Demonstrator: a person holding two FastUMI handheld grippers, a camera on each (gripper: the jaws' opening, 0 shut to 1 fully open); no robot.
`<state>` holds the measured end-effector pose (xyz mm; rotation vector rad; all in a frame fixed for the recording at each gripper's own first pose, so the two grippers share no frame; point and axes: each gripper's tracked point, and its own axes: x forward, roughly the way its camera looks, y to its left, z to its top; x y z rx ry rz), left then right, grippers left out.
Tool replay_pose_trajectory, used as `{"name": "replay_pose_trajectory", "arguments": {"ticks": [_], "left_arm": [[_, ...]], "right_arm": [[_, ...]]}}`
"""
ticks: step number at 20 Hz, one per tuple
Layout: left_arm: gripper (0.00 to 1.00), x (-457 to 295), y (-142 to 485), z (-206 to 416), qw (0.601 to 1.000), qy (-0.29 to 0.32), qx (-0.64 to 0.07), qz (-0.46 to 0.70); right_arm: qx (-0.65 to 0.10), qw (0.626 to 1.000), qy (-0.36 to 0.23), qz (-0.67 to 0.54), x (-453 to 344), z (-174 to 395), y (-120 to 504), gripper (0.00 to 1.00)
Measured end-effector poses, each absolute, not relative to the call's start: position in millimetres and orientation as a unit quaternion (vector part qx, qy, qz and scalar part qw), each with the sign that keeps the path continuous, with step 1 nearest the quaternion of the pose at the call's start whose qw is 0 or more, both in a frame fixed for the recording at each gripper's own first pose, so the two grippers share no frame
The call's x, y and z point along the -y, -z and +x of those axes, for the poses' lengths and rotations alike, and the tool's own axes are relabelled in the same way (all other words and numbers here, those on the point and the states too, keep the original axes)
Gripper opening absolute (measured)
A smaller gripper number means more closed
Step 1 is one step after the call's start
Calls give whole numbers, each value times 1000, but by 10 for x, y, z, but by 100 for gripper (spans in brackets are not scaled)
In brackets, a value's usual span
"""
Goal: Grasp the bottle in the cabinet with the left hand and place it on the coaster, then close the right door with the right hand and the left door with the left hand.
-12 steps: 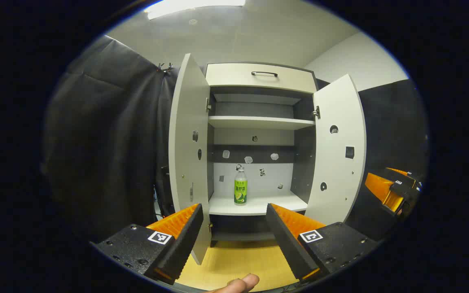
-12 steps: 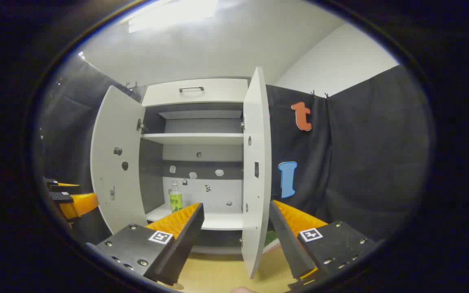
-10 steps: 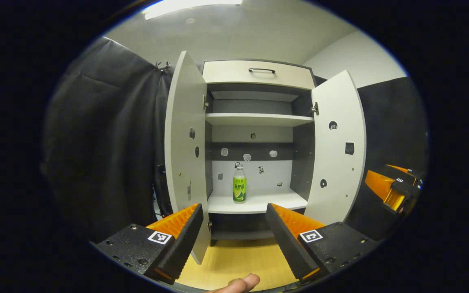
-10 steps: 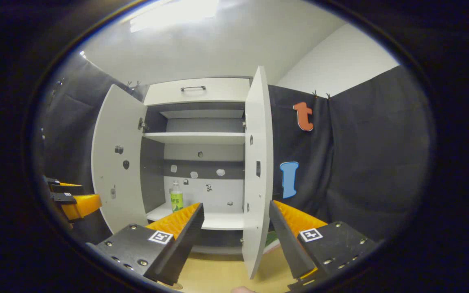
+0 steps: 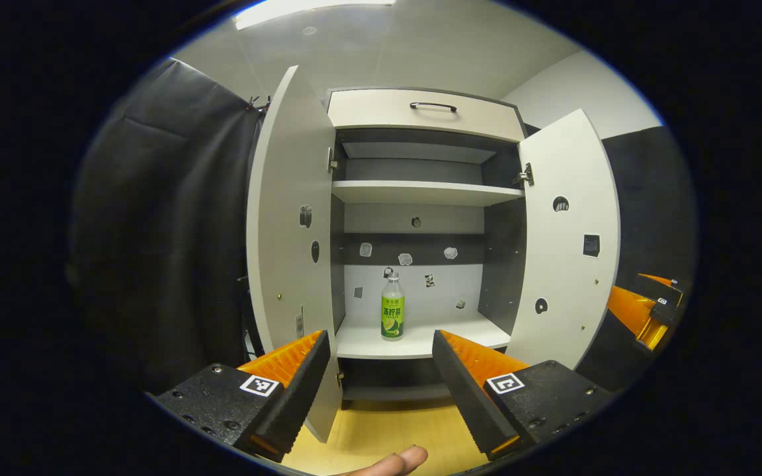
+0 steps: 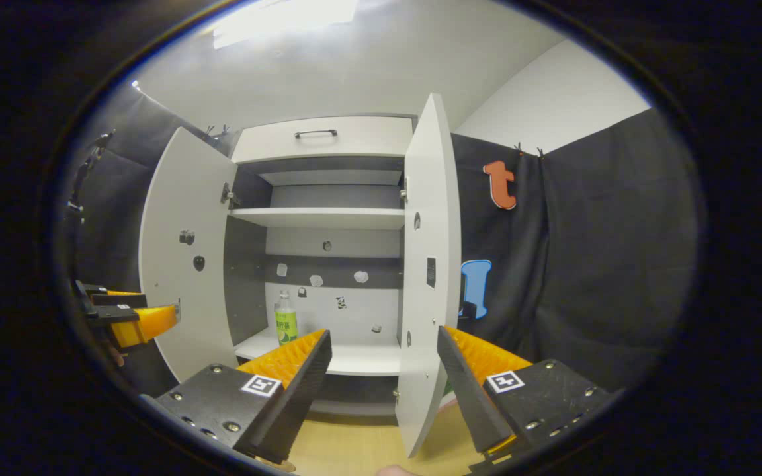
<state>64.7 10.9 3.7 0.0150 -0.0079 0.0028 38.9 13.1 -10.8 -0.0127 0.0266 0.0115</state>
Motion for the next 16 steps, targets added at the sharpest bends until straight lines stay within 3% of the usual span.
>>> {"name": "replay_pose_trajectory", "arguments": {"ticks": [8, 16], "left_arm": [[99, -38, 166, 1346, 1000, 15, -2, 6], [98, 37, 629, 2622, 999, 34, 11, -14]], "right_arm": [[-6, 1000, -26, -13, -343, 727, 229, 97], [-28, 999, -36, -20, -564, 1101, 471, 97]]}}
